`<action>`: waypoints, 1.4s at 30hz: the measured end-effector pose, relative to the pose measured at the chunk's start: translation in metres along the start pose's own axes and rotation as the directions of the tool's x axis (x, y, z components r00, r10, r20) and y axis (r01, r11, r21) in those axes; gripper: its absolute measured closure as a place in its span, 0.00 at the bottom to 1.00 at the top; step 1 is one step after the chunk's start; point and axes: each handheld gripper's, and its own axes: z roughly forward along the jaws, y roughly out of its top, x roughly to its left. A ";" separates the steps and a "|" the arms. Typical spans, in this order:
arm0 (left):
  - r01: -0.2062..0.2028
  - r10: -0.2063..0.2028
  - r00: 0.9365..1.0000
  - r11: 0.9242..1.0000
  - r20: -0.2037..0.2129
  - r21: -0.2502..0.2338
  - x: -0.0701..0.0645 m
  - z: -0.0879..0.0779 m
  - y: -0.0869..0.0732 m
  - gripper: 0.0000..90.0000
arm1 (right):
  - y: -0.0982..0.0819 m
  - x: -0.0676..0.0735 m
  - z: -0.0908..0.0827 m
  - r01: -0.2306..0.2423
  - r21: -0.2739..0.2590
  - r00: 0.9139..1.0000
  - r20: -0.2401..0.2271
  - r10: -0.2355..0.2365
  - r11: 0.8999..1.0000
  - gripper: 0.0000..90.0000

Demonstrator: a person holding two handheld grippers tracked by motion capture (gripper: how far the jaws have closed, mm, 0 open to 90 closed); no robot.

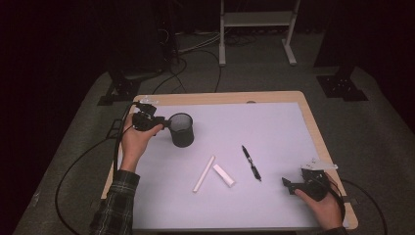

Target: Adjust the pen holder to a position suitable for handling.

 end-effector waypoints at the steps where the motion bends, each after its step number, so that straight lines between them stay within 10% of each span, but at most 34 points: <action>1: -0.004 0.004 1.000 1.000 -0.003 0.002 0.001 0.002 0.001 0.69 | 0.000 0.000 0.000 0.000 0.000 1.000 0.000 0.000 1.000 0.13; 42: -0.035 0.045 0.996 0.992 -0.082 0.123 0.005 0.062 0.012 0.77 | 0.000 0.000 0.000 -0.002 0.000 1.000 -0.001 0.002 1.000 0.13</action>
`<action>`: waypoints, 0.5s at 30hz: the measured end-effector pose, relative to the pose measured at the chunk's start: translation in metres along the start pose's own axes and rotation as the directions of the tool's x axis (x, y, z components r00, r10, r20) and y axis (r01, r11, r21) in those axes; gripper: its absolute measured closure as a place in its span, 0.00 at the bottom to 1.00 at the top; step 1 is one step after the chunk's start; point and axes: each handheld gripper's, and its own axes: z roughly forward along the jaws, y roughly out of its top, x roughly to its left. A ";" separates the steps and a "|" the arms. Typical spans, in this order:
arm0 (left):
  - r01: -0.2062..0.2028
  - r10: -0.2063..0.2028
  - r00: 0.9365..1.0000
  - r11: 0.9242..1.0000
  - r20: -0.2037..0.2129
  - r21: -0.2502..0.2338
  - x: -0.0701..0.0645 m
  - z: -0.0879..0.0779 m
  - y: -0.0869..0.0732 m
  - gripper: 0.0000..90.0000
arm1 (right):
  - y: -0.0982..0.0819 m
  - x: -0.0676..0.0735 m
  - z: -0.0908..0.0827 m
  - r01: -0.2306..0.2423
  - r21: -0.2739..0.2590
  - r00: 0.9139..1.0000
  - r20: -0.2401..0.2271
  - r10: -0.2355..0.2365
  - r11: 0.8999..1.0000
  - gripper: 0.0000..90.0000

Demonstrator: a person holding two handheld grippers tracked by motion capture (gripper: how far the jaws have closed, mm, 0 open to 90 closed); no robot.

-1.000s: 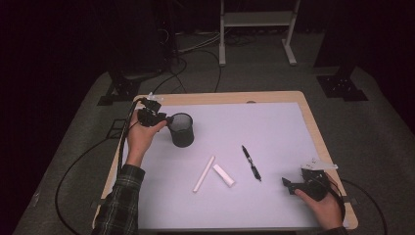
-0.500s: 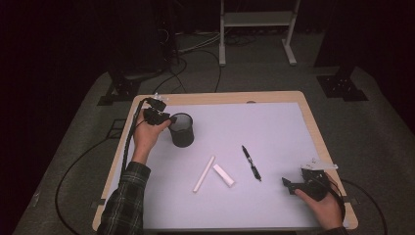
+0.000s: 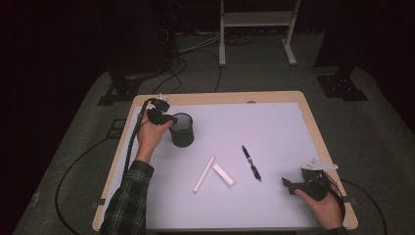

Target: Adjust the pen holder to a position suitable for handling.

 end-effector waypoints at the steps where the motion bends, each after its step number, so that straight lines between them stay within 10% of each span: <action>1: 0.004 -0.004 1.000 1.000 0.004 0.000 0.000 0.001 0.000 0.78 | 0.000 0.000 0.000 0.000 0.000 1.000 0.000 0.000 1.000 0.13; 15: -0.001 0.001 1.000 1.000 0.019 0.007 -0.001 0.001 -0.002 0.89 | 0.000 0.000 0.000 0.000 0.000 1.000 0.000 0.000 1.000 0.13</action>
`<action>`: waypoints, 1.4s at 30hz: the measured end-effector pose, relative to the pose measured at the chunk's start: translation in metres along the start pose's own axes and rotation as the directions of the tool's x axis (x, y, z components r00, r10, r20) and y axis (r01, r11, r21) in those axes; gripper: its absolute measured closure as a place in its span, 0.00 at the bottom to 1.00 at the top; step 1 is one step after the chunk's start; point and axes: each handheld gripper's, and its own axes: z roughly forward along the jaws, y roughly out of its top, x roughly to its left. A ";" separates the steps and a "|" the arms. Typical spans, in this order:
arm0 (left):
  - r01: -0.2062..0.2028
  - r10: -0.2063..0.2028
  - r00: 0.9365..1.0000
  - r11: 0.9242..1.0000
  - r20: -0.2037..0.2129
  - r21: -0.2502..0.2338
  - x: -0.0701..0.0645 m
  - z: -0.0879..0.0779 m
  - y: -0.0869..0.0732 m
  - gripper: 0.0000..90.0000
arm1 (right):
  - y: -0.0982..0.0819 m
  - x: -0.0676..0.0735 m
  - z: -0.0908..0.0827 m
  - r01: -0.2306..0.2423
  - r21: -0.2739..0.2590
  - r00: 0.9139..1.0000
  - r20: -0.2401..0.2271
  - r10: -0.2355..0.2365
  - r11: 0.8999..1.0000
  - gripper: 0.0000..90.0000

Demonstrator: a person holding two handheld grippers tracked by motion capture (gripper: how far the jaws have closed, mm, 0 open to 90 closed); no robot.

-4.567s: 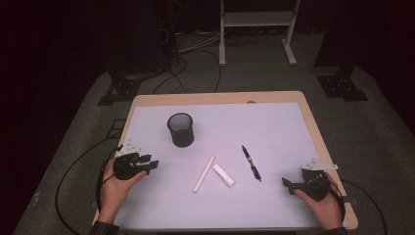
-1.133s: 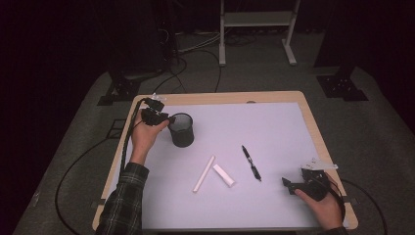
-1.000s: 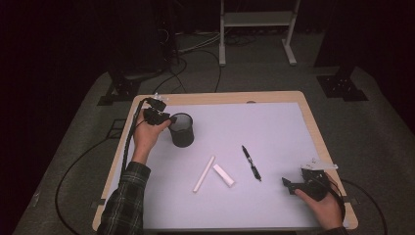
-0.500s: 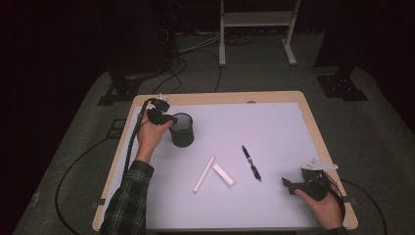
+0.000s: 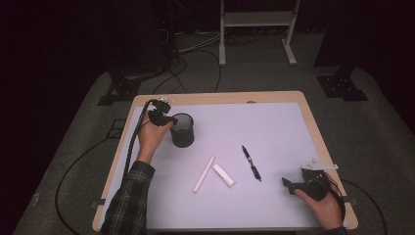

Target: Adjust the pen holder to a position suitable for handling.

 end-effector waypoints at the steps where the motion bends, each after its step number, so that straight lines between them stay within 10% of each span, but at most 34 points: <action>1: 0.007 -0.007 1.000 1.000 0.003 -0.005 -0.001 0.000 0.000 0.89 | 0.000 0.000 0.000 0.000 0.001 1.000 0.000 0.000 1.000 0.13; 42: -0.048 0.056 0.992 0.996 0.109 -0.068 -0.025 -0.046 -0.001 0.91 | 0.000 0.000 0.000 -0.001 0.001 1.000 0.000 0.001 1.000 0.13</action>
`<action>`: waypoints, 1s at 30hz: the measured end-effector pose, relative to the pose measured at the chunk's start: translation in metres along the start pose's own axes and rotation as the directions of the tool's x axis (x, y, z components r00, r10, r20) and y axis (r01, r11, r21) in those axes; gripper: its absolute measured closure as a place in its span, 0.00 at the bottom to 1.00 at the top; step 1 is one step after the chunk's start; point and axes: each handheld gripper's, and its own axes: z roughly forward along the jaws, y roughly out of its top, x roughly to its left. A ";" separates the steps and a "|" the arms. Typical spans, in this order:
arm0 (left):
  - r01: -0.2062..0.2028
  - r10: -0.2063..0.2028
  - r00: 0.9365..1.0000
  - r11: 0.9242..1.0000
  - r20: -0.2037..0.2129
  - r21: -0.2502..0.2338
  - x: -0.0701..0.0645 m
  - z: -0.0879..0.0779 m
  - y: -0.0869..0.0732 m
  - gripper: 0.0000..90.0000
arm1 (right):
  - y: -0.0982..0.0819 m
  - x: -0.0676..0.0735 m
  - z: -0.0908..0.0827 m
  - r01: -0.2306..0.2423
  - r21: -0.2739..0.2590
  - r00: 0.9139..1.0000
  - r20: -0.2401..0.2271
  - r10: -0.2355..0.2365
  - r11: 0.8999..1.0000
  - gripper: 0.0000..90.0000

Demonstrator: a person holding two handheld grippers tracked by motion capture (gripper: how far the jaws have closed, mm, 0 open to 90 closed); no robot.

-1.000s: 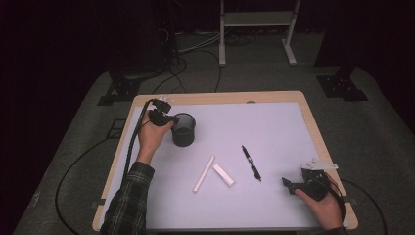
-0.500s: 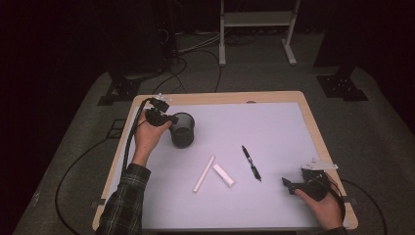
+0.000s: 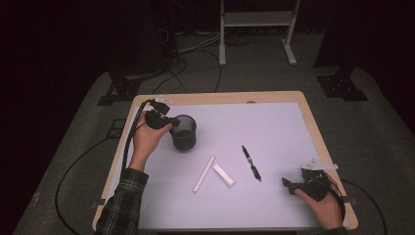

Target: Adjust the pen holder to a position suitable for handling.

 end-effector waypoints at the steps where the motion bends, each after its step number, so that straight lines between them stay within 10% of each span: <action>1: 0.002 -0.002 1.000 1.000 0.003 -0.002 -0.001 0.000 -0.001 0.91 | 0.000 0.000 0.000 0.000 0.000 1.000 0.000 0.000 1.000 0.13; 30: -0.068 0.069 0.995 0.998 0.075 -0.006 -0.043 -0.020 -0.017 0.92 | 0.000 0.000 0.000 0.001 0.001 1.000 0.000 -0.001 1.000 0.13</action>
